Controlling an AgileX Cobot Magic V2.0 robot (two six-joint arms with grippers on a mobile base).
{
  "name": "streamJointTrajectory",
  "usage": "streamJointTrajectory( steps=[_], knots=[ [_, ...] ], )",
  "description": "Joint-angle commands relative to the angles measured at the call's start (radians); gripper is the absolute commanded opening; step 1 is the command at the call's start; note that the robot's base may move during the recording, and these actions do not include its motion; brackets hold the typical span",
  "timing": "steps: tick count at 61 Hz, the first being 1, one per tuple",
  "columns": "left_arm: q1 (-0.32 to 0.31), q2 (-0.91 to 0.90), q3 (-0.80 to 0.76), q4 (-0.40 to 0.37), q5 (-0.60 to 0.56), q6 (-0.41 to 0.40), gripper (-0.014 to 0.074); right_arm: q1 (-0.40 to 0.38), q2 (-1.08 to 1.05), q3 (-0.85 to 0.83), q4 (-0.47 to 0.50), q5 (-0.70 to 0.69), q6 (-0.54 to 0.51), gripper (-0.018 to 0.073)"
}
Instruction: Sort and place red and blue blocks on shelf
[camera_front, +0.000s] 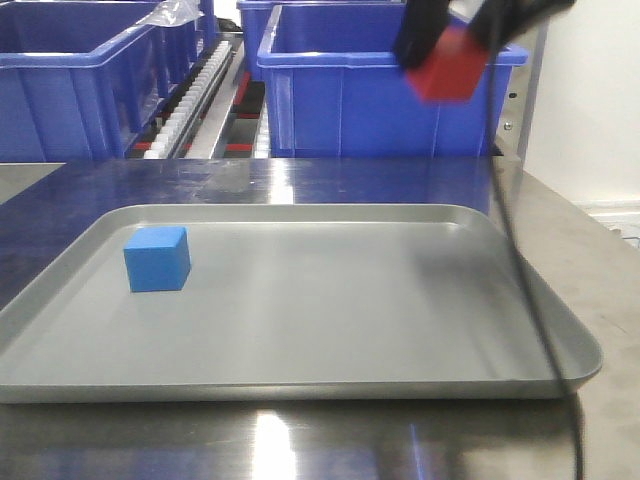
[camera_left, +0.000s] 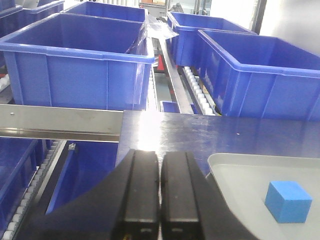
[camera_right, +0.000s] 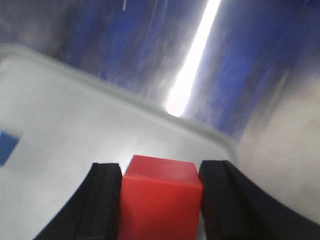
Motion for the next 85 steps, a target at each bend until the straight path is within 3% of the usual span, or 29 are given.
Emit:
streamJointTrajectory(
  steps=[1,29,58,85],
  knots=[
    [0.002,-0.018,0.042,-0.005,-0.089,-0.003,0.0132,-0.034,-0.091,-0.007,-0.028,-0.090,-0.004,0.0049],
    [0.002,-0.018,0.042,-0.005,-0.089,-0.003,0.0132,-0.243,-0.455,0.324,-0.028,-0.340,-0.004,0.0049],
    [0.002,-0.018,0.042,-0.005,-0.089,-0.003,0.0132,-0.428,-0.855,0.720,-0.028,-0.428,-0.004,0.0049],
    [0.002,-0.018,0.042,-0.005,-0.089,-0.003,0.0132,-0.453,-1.008,0.869,-0.028,-0.481,-0.004,0.0049]
  ],
)
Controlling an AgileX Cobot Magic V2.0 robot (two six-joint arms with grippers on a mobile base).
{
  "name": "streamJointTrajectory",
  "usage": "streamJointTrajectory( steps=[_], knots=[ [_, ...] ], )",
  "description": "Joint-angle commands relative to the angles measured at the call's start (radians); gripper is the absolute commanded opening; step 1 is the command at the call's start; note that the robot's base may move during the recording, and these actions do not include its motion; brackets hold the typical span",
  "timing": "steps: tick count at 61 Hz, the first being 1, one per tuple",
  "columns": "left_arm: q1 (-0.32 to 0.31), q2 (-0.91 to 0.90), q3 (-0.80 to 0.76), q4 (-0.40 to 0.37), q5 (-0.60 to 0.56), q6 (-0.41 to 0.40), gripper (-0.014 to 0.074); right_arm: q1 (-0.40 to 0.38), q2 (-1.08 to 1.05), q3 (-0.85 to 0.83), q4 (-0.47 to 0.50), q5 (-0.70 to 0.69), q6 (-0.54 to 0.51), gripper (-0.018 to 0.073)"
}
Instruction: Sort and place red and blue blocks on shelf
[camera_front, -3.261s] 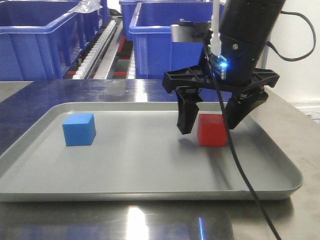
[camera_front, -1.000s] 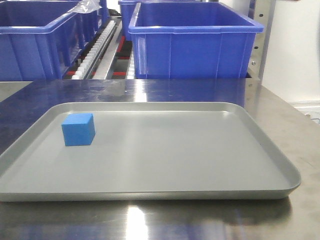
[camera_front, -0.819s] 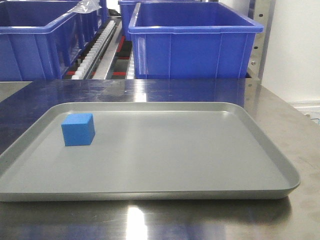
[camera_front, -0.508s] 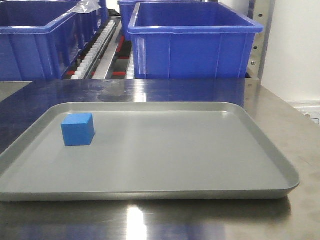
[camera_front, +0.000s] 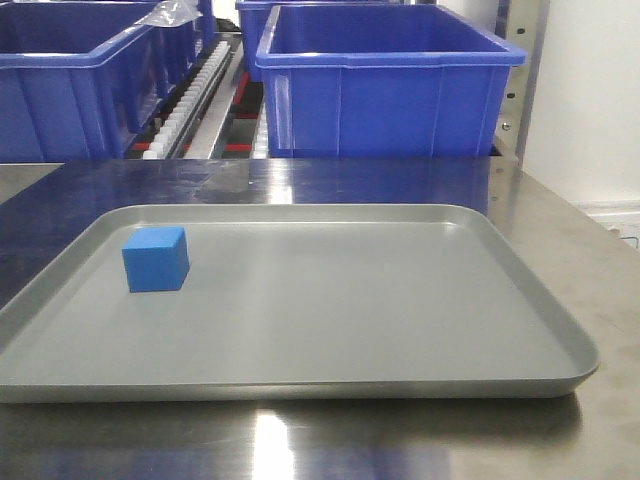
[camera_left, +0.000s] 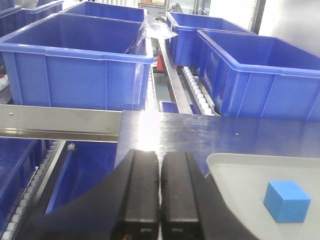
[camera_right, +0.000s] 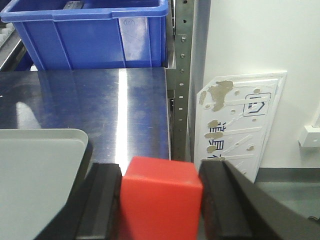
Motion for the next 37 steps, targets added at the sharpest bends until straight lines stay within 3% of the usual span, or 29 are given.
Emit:
streamJointTrajectory(
  steps=[1,37],
  knots=[
    [0.002,-0.018,0.042,-0.005,-0.089,-0.003,0.0132,-0.003,0.001,-0.020,-0.016,-0.105,-0.006,0.0049],
    [0.002,-0.018,0.042,-0.005,-0.089,-0.003,0.0132,-0.003,0.001,-0.016,-0.016,-0.119,-0.006,0.0049]
  ],
)
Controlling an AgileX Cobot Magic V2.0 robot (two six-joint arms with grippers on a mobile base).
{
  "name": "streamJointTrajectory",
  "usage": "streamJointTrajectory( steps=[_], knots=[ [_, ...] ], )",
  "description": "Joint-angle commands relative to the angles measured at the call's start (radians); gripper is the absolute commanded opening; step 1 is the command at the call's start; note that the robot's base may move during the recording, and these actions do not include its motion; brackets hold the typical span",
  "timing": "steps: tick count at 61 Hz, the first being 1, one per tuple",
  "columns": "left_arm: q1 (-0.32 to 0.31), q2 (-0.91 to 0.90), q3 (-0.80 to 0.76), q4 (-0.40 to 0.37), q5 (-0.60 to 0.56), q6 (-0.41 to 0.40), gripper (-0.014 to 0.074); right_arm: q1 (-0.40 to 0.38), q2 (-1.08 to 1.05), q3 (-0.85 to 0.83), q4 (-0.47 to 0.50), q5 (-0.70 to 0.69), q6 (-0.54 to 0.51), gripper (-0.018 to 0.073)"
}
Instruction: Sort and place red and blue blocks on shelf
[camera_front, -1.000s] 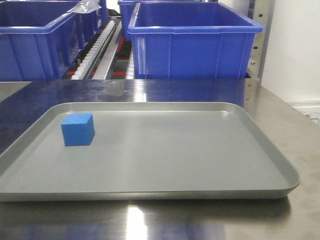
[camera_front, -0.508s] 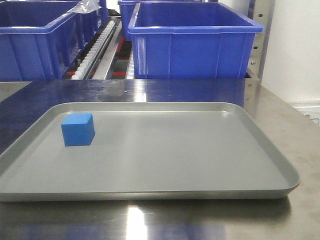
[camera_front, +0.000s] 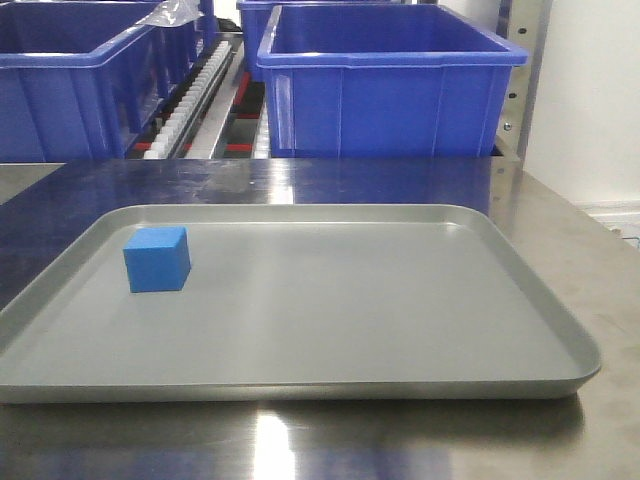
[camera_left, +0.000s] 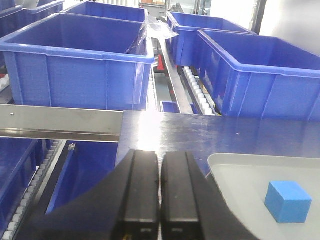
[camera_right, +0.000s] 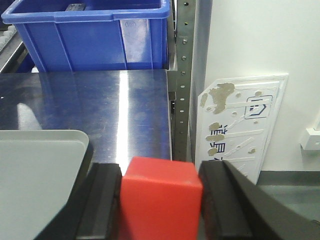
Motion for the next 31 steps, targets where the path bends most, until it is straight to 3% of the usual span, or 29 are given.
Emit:
streamJointTrajectory(
  steps=[1,31],
  knots=[
    [0.002,-0.018,0.042,-0.005,-0.089,-0.003,0.0132,-0.003,0.002,-0.029,-0.016,-0.094,-0.006,0.0049],
    [0.002,-0.018,0.042,-0.005,-0.089,-0.003,0.0132,-0.003,0.002,-0.029,-0.016,-0.094,-0.006,0.0049]
  ],
)
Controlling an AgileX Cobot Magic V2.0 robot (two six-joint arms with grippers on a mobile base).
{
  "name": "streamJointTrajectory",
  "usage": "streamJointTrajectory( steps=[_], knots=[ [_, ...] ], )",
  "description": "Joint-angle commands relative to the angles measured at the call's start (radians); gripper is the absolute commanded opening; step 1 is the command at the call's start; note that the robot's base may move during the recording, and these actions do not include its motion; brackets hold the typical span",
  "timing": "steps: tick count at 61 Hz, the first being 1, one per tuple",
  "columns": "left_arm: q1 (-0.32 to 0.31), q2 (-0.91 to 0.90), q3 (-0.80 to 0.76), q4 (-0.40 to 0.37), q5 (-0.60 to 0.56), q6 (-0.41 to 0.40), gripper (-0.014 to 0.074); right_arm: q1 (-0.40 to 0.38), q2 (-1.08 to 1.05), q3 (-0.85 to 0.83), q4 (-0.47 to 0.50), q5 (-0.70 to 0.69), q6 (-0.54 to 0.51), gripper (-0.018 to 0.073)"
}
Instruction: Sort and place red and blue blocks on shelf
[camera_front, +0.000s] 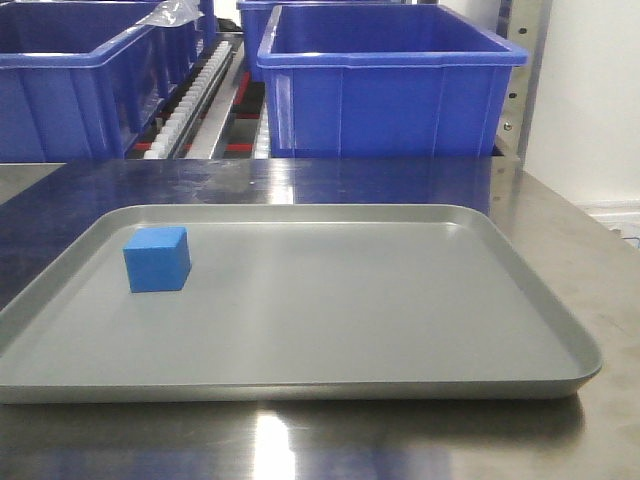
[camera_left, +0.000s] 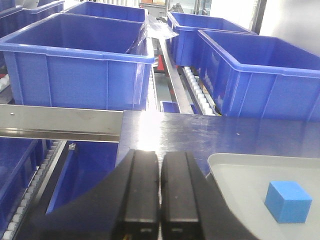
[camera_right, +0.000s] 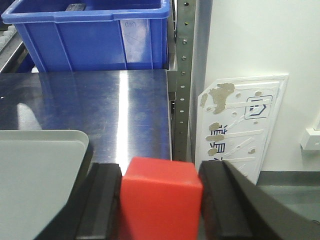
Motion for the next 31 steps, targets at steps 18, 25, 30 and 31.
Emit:
streamJointTrajectory(
  steps=[18,25,30,31],
  knots=[
    [0.002,-0.018,0.042,-0.005,-0.089,-0.003,0.0132,-0.003,0.002,-0.029,-0.016,-0.094,-0.006,0.0049],
    [0.002,-0.018,0.042,-0.005,-0.089,-0.003,0.0132,-0.003,0.002,-0.029,-0.016,-0.094,-0.006,0.0049],
    [0.002,-0.018,0.042,-0.005,-0.089,-0.003,0.0132,-0.003,0.002,-0.029,-0.016,-0.094,-0.006,0.0049],
    [0.002,-0.018,0.042,-0.005,-0.089,-0.003,0.0132,-0.003,0.002,-0.029,-0.016,-0.094,-0.006,0.0049]
  ],
)
